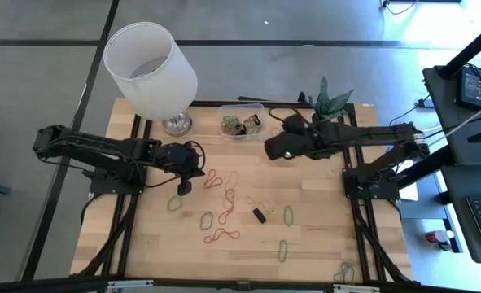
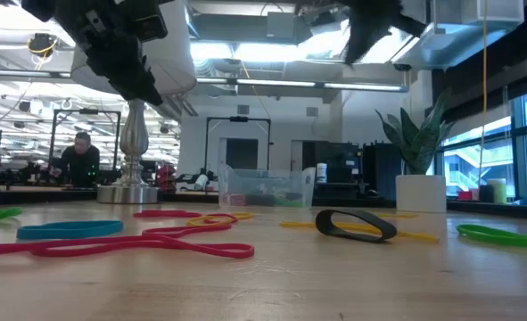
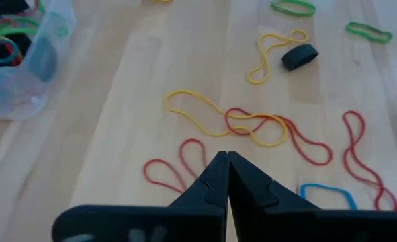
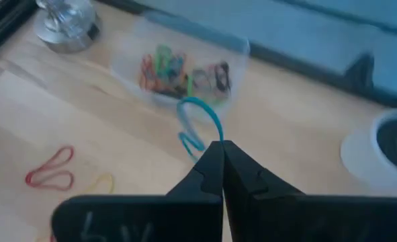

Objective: Pick and place rubber bands into bin
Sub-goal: Put the top blue rubber band into the transparent bin, then put the top red rubber band into the transparent bin

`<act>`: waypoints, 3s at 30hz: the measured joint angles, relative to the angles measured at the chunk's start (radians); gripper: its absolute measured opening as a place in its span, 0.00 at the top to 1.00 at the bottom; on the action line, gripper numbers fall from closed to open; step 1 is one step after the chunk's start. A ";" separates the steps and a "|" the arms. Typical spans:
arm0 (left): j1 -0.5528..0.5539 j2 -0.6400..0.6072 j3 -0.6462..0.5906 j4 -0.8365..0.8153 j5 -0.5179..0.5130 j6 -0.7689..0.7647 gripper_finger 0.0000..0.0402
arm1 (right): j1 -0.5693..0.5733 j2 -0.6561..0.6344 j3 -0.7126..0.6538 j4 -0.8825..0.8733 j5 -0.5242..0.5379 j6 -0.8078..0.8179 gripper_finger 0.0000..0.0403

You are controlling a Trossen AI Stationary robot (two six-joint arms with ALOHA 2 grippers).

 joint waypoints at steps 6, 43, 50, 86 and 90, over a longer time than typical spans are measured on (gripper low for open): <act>0.016 -0.062 0.001 -0.071 -0.002 0.056 0.99 | -0.096 0.177 0.207 0.027 0.003 -0.194 1.00; -0.071 -0.265 0.000 -0.337 -0.012 -0.015 1.00 | -0.362 0.717 0.468 0.281 -0.376 -0.436 0.75; -0.071 -0.265 0.000 -0.337 -0.012 -0.057 1.00 | -0.362 0.711 0.496 0.247 -0.376 -0.415 0.59; -0.144 0.361 0.309 -0.307 -0.078 -0.230 0.87 | 0.000 -0.373 -0.675 0.412 -0.311 -0.214 0.73; -0.094 0.460 0.339 -0.307 -0.073 -0.285 0.75 | 0.042 -0.478 -0.794 0.411 -0.297 -0.152 0.73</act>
